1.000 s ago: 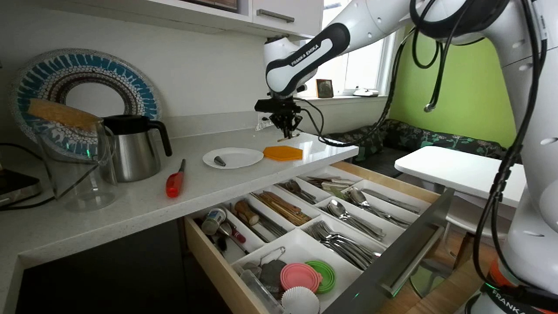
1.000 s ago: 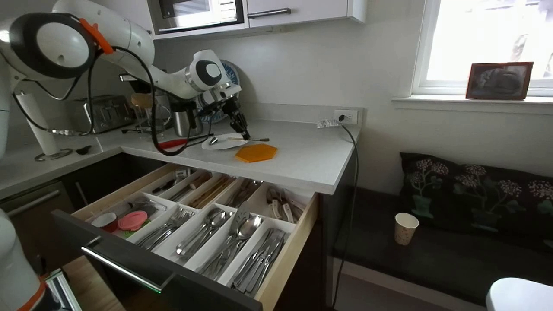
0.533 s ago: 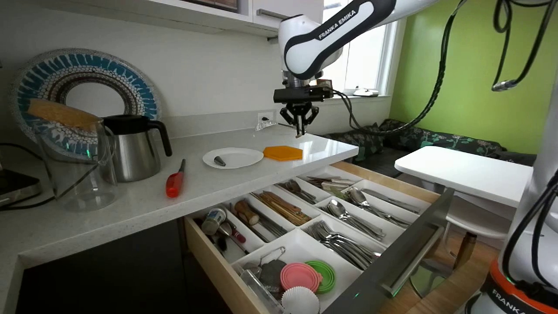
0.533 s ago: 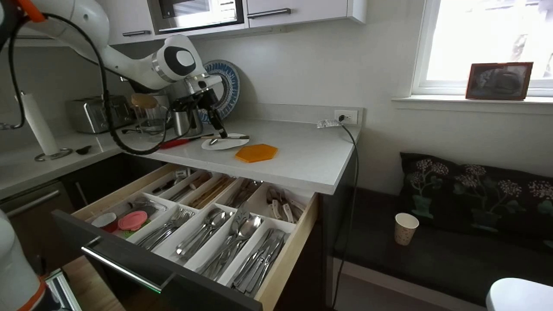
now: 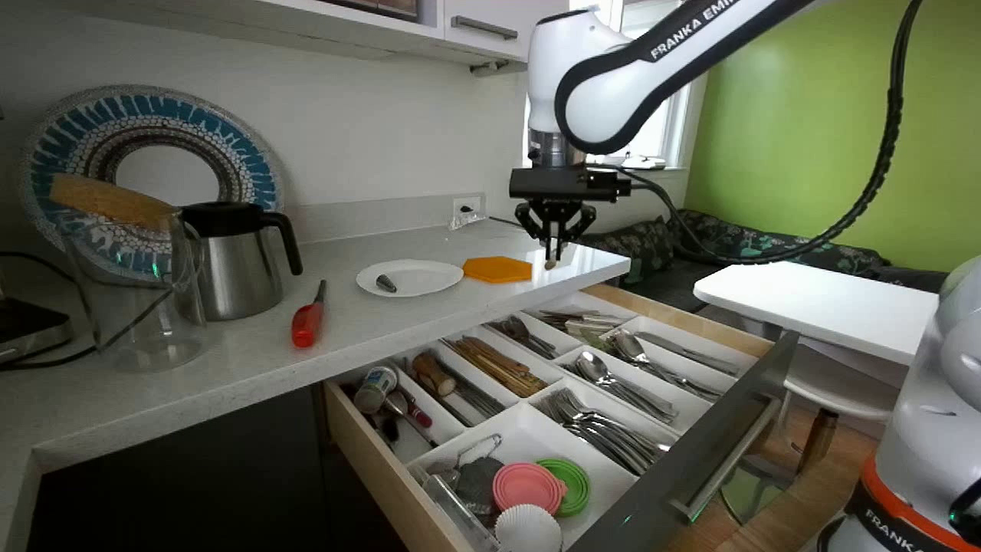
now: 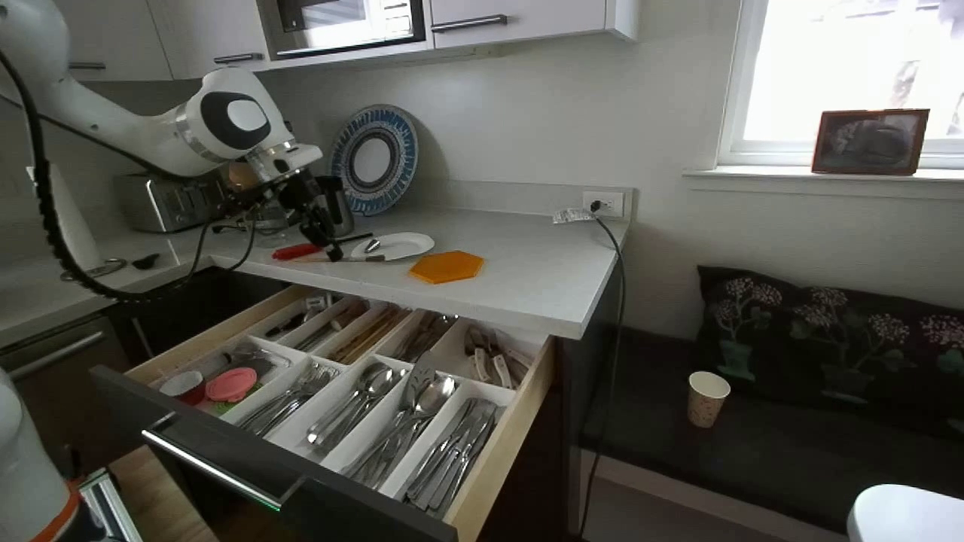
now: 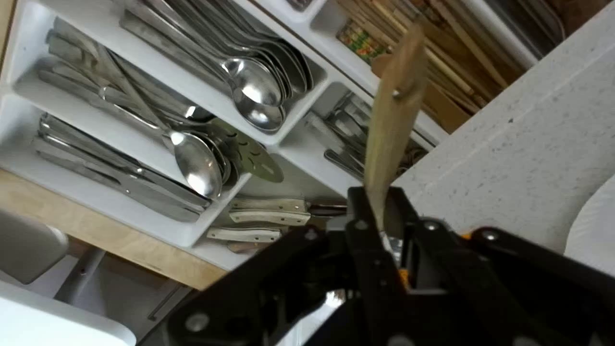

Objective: Put the brush in the drawer

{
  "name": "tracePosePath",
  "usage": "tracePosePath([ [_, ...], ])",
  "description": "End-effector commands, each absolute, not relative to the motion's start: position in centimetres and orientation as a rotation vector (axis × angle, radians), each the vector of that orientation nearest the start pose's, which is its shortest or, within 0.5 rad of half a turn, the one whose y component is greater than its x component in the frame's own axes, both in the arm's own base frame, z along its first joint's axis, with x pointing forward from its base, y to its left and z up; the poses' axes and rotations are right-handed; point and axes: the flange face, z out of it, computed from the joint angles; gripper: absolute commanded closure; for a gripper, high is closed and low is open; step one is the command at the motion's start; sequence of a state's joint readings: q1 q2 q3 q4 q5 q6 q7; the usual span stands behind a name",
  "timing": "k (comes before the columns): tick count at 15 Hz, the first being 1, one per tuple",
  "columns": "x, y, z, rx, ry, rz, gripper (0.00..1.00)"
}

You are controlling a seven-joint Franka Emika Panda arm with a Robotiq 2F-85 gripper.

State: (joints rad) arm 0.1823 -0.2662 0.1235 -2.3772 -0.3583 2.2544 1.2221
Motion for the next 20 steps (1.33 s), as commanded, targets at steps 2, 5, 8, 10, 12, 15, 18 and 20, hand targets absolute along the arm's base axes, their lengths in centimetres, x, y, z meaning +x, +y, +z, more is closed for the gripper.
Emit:
tracePosePath([
  [2,35.9,14.8,39.8,-2.954,1.21,-0.591,0.97],
  [5,30.9,16.7,36.4,-2.902,1.342,-0.602,0.97],
  [8,31.4,18.2,36.1,-2.919,1.359,-0.584,0.86],
  [10,30.6,20.2,36.2,-2.885,1.392,-0.616,0.86],
  [12,30.6,20.5,36.4,-2.874,1.401,-0.617,0.86],
  [15,30.8,20.3,36.3,-2.871,1.41,-0.614,0.86],
  [18,30.1,22.0,35.2,-2.906,1.382,-0.603,0.97],
  [20,29.2,23.1,34.0,-2.943,1.363,-0.579,0.97],
])
